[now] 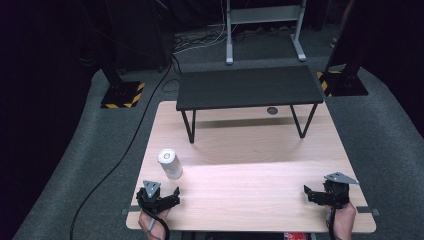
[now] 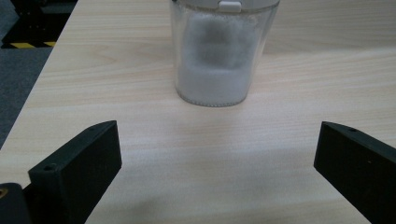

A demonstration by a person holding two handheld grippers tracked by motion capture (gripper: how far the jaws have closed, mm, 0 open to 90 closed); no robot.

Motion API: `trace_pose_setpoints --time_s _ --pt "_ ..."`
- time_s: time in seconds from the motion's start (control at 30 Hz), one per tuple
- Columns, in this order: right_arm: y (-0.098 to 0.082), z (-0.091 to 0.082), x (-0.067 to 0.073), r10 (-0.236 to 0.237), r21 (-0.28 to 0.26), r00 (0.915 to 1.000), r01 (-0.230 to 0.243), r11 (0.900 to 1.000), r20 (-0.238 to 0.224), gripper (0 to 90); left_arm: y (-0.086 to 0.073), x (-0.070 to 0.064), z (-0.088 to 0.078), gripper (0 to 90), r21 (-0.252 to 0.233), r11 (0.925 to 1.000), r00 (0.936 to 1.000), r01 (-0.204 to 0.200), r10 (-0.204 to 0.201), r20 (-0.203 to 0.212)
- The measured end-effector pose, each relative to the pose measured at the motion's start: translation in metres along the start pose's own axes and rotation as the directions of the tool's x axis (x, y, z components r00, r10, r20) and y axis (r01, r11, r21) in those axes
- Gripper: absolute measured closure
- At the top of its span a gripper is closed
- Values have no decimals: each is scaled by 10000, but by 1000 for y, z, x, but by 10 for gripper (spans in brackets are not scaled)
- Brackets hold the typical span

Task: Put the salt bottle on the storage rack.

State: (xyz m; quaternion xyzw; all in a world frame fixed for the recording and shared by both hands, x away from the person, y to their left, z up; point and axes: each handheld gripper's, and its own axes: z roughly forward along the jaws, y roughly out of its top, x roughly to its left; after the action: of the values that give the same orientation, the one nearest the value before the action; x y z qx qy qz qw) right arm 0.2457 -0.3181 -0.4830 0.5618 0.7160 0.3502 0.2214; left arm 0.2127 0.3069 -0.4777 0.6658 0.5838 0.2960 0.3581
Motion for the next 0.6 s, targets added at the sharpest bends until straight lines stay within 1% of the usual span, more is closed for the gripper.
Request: trace_pose_setpoints --time_s 0.13,0.27,0.3,0.37,0.4,0.47,0.5,0.6 --pt "1 1 2 -93 47 9999 93 9999 50 14 4 -2 5 2 -86 9999 9999 -99 100 65" --pt "1 1 2 -125 55 9999 124 9999 44 14 8 -2 11 2 -103 9999 9998 -100 102 165" --pt "1 1 2 -129 80 9999 129 9999 34 14 10 -3 15 2 -97 9999 9997 -143 145 191" --pt "2 1 2 -139 90 9999 139 9999 23 14 12 -3 21 1 -179 9998 9995 -80 85 292" --pt "2 1 2 -139 90 9999 139 9999 23 14 12 -3 21 1 -179 9998 9995 -80 85 292" --pt "1 1 2 -152 75 9999 152 9999 20 14 17 -2 29 0 -178 9998 9992 -110 117 385" --pt "1 1 2 -152 75 9999 152 9999 20 14 17 -2 29 0 -178 9998 9992 -110 117 385" --pt "1 1 2 -146 73 9999 146 9999 12 13 23 -3 36 0 -144 9997 9992 -175 180 359"
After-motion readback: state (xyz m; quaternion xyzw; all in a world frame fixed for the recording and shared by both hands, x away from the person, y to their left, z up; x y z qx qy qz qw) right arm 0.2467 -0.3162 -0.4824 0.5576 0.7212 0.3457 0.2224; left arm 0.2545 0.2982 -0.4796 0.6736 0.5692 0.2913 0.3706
